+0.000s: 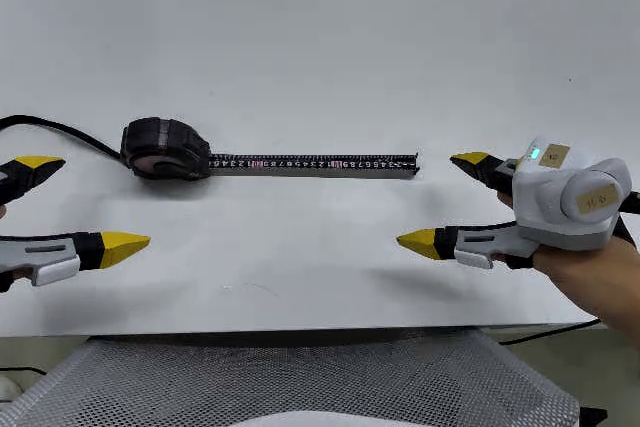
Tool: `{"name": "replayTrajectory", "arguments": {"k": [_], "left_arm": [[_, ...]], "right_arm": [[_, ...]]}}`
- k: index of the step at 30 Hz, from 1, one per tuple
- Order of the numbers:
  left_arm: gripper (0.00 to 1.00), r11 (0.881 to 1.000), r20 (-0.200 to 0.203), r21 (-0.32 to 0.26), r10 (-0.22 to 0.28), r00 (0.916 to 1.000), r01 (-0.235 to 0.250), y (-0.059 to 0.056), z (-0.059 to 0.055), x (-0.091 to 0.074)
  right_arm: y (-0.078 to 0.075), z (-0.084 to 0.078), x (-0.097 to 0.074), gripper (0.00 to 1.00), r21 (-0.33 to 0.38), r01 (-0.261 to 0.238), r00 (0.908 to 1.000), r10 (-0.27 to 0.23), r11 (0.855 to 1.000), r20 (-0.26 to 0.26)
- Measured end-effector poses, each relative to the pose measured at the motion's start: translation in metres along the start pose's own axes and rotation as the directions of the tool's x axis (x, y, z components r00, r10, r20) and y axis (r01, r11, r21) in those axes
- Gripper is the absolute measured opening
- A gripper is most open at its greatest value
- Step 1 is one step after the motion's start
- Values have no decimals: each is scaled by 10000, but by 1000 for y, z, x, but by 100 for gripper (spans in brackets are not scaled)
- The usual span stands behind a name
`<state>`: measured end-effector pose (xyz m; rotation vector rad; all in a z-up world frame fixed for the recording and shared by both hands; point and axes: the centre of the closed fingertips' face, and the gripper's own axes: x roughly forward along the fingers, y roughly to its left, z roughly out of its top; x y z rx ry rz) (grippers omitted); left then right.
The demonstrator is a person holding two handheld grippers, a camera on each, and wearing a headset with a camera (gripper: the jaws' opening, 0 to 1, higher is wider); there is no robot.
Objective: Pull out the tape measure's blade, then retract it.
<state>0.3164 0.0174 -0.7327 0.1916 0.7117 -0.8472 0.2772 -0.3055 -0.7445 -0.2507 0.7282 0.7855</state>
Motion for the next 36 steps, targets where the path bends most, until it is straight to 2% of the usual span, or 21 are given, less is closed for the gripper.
{"name": "replayTrajectory", "arguments": {"k": [13, 18, 23, 36], "left_arm": [[85, 9995, 410, -5, 320, 9986, -320, -8, -4, -10], [85, 9993, 474, -20, 361, 9982, -360, -11, -9, -11], [87, 9994, 636, -185, 310, 9975, -298, -16, -9, -14], [91, 9978, 564, -631, 218, 9982, -182, -23, -17, -17]], "right_arm": [[9, -4, -11, 80, 200, 234, 9995, -239, 9995, 211], [14, -7, -14, 84, 311, 198, 9991, -209, 9993, 360], [15, -11, -17, 85, 372, 249, 9987, -265, 9990, 433], [21, -19, -19, 92, 606, 271, 9988, -296, 9978, 397]]}}
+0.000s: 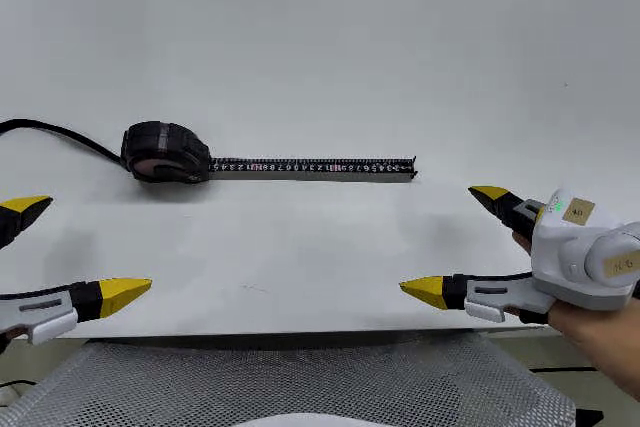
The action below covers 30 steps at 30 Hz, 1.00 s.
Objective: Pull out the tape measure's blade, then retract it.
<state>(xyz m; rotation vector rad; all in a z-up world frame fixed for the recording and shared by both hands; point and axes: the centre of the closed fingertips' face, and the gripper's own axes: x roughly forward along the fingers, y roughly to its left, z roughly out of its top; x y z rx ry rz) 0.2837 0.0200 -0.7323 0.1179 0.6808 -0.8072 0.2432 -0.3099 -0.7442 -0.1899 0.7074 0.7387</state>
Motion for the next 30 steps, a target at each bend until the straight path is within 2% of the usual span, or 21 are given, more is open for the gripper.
{"name": "replayTrajectory", "arguments": {"k": [2, 17, 21, 27, 30], "left_arm": [[91, 9996, 39, -238, -161, 9999, 162, -3, 0, 0], [92, 9999, -6, -84, -109, 9999, 109, -1, 0, -1], [92, 9997, 126, -196, -142, 9998, 144, -2, 5, 0], [91, 9999, 15, -47, -127, 9999, 127, -2, 6, 2], [91, 9999, 85, -90, -105, 9999, 106, -2, 7, 2]], "right_arm": [[1, -3, 1, 92, 10, -36, 10000, 36, 10000, -91], [1, -7, -1, 91, 12, -18, 9997, 18, 10000, -259], [1, -8, -1, 91, 6, -11, 9995, 12, 10000, -307], [-1, -7, -2, 90, 7, 21, 9996, -21, 10000, -297], [-2, -8, -3, 90, 41, 24, 9995, -23, 10000, -308]]}}
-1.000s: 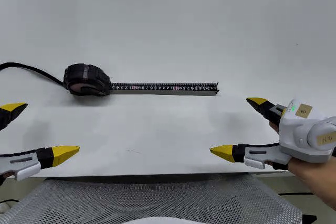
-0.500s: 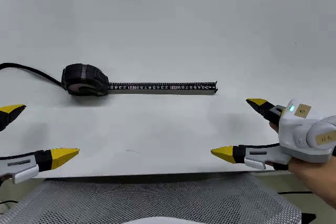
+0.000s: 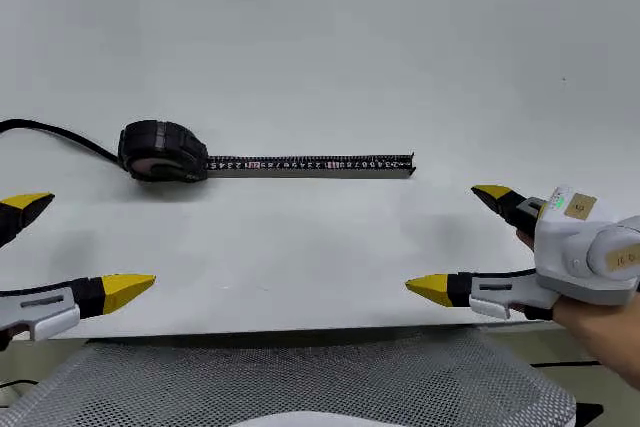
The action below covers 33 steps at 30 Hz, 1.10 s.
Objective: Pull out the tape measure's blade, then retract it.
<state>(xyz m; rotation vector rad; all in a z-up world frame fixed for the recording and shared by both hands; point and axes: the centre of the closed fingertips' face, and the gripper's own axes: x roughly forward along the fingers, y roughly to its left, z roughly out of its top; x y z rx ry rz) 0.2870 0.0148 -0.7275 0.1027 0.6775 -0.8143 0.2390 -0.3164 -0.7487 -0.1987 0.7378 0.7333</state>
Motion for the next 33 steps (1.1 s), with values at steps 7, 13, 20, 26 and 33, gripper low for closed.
{"name": "replayTrajectory", "arguments": {"k": [7, 13, 20, 26, 33], "left_arm": [[90, 10000, -23, 25, 34, 10000, -34, -1, 1, 2], [90, 9999, -193, -110, 131, 9997, -133, 0, -2, 6], [88, 9994, -313, -185, 287, 9991, -293, 1, -3, 9], [88, 9992, -448, -212, 333, 9984, -343, 0, -2, 16], [87, 9983, -348, -315, 481, 9982, -492, -2, 5, 25]], "right_arm": [[1, -1, 0, 90, -24, -99, 9999, 99, 9999, -90], [1, -1, 0, 89, -32, -87, 9999, 87, 10000, -71], [1, -1, 2, 89, -90, -154, 9999, 153, 9998, -75], [-1, 2, 3, 89, -156, -114, 9999, 114, 9998, -47], [-2, 3, 3, 88, -202, -94, 9999, 94, 9998, -41]]}}
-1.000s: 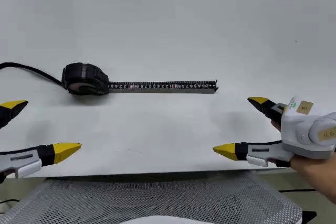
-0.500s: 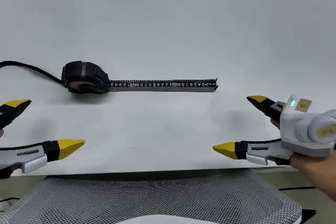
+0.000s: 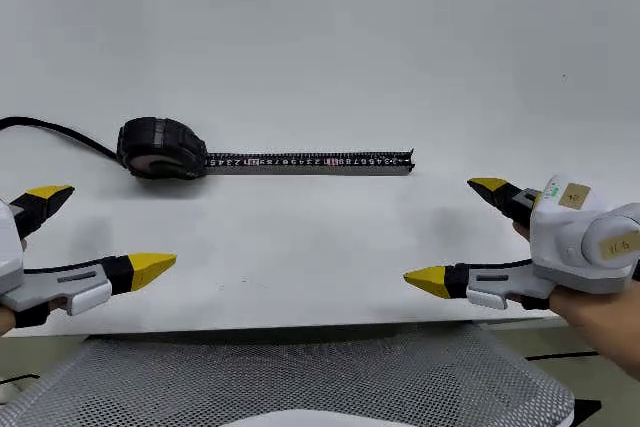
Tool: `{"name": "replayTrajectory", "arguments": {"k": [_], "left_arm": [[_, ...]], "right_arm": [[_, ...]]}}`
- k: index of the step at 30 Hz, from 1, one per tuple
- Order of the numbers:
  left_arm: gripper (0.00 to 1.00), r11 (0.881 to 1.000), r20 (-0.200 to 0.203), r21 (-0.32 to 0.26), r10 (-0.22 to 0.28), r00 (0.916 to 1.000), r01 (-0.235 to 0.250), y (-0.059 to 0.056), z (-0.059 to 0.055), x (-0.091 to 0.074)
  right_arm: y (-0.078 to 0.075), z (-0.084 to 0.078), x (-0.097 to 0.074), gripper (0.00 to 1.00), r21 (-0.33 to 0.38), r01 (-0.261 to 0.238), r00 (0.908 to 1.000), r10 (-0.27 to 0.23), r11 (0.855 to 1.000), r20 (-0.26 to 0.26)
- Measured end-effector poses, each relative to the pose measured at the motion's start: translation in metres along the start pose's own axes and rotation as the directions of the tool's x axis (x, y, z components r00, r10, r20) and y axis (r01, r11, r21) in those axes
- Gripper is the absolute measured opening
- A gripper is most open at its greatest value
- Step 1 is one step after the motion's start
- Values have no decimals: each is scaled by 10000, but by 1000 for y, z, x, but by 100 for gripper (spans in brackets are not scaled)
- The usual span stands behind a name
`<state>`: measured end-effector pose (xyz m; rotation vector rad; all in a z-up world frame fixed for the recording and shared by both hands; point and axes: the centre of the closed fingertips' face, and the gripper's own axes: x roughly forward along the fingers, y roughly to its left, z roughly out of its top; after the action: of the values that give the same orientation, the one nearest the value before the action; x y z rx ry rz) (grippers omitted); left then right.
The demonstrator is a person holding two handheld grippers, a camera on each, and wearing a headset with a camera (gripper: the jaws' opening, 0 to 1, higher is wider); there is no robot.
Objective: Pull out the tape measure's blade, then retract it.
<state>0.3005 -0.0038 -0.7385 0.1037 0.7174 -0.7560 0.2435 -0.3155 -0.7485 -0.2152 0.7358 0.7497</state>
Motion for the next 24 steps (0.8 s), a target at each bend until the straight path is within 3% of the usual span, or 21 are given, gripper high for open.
{"name": "replayTrajectory", "arguments": {"k": [8, 15, 19, 24], "left_arm": [[86, 9999, 154, -105, -6, 9999, 7, -5, 12, 12], [85, 10000, 464, -60, 82, 9989, -79, -3, 27, 23], [85, 9999, 429, 166, 16, 9991, -24, -3, 32, 30], [85, 10000, 556, 38, 27, 9985, -29, 0, 40, 36]], "right_arm": [[-2, 4, 0, 88, -69, 59, 9999, -58, 10000, 91], [-2, 4, 1, 87, -70, 73, 9999, -73, 9999, 122], [-2, 4, 0, 87, -35, 98, 9998, -97, 9999, 164], [-3, 4, -1, 87, -3, 123, 9998, -123, 9999, 178]]}}
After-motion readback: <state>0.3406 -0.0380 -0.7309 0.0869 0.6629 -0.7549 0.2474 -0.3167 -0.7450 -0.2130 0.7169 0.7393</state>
